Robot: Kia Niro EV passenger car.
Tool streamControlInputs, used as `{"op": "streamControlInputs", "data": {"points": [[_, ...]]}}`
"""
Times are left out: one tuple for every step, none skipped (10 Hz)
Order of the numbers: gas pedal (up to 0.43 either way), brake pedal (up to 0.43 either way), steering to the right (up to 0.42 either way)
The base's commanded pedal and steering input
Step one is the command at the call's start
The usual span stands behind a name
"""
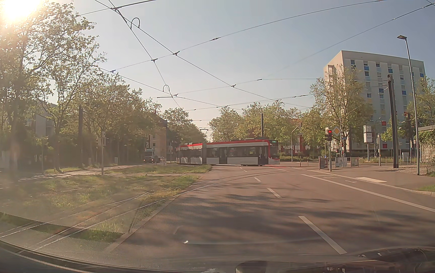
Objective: Follow the waypoints while adhering to traffic rules and regulations
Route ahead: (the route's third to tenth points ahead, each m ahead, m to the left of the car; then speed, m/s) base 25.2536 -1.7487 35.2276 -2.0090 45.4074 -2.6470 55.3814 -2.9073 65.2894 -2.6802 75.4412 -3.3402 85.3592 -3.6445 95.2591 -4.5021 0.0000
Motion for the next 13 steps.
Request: {"op": "streamControlInputs", "data": {"points": [[0.0,0.262,-0.014],[0.0,0.262,-0.014],[0.0,0.262,-0.014],[0.0,0.262,-0.014],[0.0,0.262,-0.013],[0.0,0.262,-0.013],[0.0,0.262,-0.013],[0.0,0.262,-0.014],[0.0,0.262,-0.013],[0.0,0.262,-0.014],[0.0,0.262,-0.014],[0.0,0.262,-0.013],[0.0,0.262,-0.014]]}}
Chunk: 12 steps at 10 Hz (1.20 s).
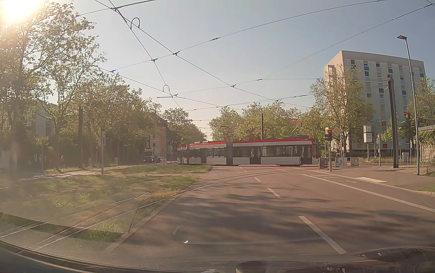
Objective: Follow the waypoints while adhering to traffic rules and regulations
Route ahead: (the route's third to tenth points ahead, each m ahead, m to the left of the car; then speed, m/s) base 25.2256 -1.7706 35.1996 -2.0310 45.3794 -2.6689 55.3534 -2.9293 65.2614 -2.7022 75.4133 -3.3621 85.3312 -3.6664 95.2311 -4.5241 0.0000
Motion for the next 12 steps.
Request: {"op": "streamControlInputs", "data": {"points": [[0.0,0.262,-0.014],[0.0,0.262,-0.013],[0.0,0.262,-0.014],[0.0,0.262,-0.014],[0.0,0.262,-0.014],[0.0,0.262,-0.013],[0.0,0.262,-0.014],[0.0,0.262,-0.014],[0.0,0.262,-0.014],[0.0,0.262,-0.013],[0.0,0.262,-0.014],[0.0,0.262,-0.014]]}}
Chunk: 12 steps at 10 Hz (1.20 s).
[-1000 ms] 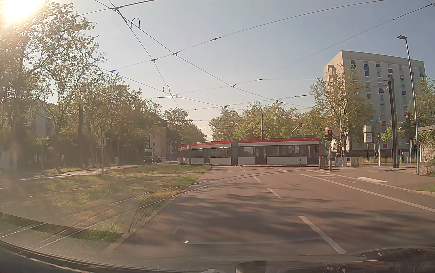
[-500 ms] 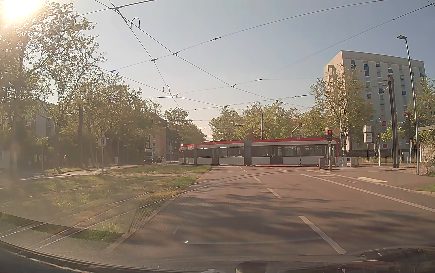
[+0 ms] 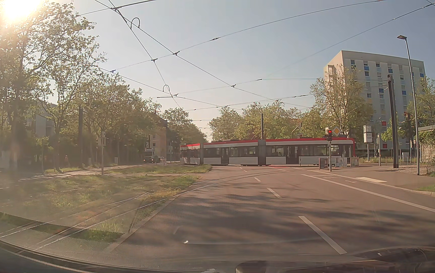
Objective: Follow the waypoints while adhering to traffic rules and regulations
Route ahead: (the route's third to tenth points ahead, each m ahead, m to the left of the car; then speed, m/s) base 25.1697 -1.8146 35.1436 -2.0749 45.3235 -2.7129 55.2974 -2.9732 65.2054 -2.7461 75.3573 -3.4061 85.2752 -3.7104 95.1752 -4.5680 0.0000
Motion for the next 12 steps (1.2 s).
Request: {"op": "streamControlInputs", "data": {"points": [[0.0,0.262,-0.013],[0.0,0.262,-0.013],[0.0,0.262,-0.014],[0.0,0.262,-0.013],[0.0,0.262,-0.013],[0.0,0.262,-0.014],[0.0,0.262,-0.014],[0.0,0.262,-0.013],[0.0,0.262,-0.014],[0.0,0.262,-0.014],[0.0,0.262,-0.014],[0.0,0.262,-0.013]]}}
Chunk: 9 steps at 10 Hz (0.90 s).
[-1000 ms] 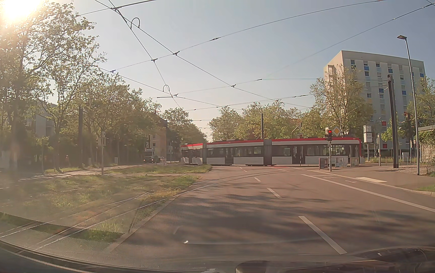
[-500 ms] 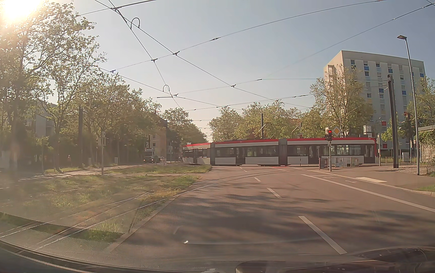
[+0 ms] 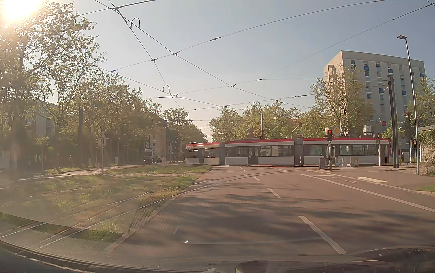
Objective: Follow the waypoints while adhering to traffic rules and regulations
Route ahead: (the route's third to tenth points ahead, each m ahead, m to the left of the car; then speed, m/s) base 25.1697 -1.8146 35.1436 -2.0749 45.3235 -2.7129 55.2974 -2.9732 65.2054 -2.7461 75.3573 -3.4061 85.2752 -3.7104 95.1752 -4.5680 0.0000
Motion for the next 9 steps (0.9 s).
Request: {"op": "streamControlInputs", "data": {"points": [[0.0,0.262,-0.014],[0.0,0.262,-0.014],[0.0,0.262,-0.013],[0.0,0.262,-0.014],[0.0,0.262,-0.014],[0.0,0.262,-0.013],[0.0,0.262,-0.014],[0.0,0.262,-0.014],[0.0,0.262,-0.013]]}}
